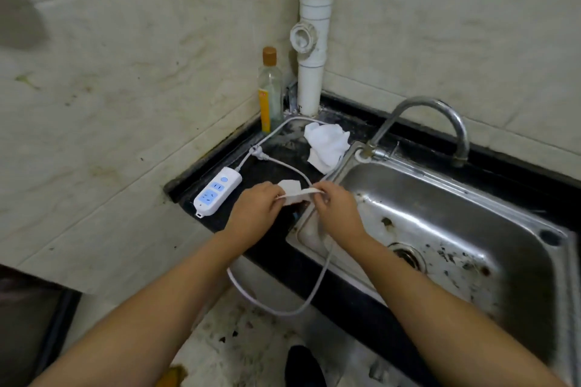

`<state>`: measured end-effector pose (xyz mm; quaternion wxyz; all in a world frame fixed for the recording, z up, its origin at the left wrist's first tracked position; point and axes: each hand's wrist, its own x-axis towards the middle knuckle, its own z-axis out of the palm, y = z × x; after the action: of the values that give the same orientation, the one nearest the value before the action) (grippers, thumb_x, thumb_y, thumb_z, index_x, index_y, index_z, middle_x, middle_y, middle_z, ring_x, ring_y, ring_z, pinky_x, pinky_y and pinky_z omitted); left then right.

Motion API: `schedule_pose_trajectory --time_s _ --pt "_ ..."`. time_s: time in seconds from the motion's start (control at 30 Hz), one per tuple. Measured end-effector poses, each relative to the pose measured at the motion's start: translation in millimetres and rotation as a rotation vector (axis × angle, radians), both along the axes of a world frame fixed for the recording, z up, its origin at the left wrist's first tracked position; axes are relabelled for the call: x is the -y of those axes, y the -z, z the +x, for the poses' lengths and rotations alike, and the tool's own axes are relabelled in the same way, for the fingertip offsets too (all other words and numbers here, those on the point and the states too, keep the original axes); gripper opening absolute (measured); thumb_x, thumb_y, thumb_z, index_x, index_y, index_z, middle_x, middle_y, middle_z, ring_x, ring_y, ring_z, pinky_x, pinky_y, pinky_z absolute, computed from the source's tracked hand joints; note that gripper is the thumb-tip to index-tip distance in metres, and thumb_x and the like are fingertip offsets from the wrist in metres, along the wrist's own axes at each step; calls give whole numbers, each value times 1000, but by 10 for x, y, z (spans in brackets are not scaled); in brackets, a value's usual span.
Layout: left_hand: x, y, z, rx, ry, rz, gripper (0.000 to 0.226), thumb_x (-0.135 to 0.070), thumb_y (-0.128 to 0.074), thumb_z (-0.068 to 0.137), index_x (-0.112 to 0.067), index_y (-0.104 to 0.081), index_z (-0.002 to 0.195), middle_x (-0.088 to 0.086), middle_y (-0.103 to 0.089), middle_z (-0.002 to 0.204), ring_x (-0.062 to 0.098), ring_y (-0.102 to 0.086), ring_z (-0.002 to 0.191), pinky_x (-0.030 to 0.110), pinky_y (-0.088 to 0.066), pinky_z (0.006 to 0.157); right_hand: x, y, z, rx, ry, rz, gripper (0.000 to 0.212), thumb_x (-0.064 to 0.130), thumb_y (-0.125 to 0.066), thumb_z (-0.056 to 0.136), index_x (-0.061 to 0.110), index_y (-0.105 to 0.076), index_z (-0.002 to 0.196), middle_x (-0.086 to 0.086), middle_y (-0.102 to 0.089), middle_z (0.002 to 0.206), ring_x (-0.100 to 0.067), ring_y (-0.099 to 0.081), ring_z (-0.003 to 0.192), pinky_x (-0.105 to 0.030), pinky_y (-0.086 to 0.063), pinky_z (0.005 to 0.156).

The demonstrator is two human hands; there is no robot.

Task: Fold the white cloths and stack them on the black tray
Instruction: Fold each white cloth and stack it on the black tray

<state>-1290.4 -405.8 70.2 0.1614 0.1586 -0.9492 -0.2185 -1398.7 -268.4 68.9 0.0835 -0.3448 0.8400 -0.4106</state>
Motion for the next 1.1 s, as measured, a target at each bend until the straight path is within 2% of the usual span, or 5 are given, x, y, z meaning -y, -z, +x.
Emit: schedule_pose_trajectory --time_s 0.2,0.37,0.53,0.67,1.1 --pt "-476 -336 140 -49 105 137 45 -41 -42 85 -6 -71 88 13 -66 83 26 -61 78 36 -48 72 -1071 -556 165 67 284 -301 17 13 -54 92 19 -69 95 16 -64 87 1 -56 78 -14 -44 71" --pt "-1249 -736 -213 -10 225 279 34 -19 -54 92 -8 -54 60 3 -51 60 16 -46 62 30 -33 60 -2157 -771 169 38 576 -424 11 19 -55 91 12 -64 90 4 -65 83 -12 -60 80 -29 -48 74" --pt "-2070 -788 -606 22 399 491 33 -24 -55 92 3 -56 73 6 -48 65 12 -43 60 26 -34 57 -3297 -868 197 46 794 -489 22 27 -55 92 7 -63 92 -14 -64 90 -17 -57 78 -35 -49 72" --pt "-2915 -797 -999 50 462 708 30 -25 -56 92 4 -64 90 9 -62 77 15 -55 71 28 -42 66 -4178 -898 161 39 954 -539 18 30 -51 94 16 -63 95 2 -62 88 -12 -57 83 -32 -49 77" --pt "-5460 -686 -2352 65 434 1050 38 -30 -53 92 8 -54 82 7 -52 84 20 -49 78 36 -41 76 -6635 -1057 -923 199 1028 -596 19 25 -50 96 18 -68 96 0 -67 98 -18 -61 99 -42 -49 95"
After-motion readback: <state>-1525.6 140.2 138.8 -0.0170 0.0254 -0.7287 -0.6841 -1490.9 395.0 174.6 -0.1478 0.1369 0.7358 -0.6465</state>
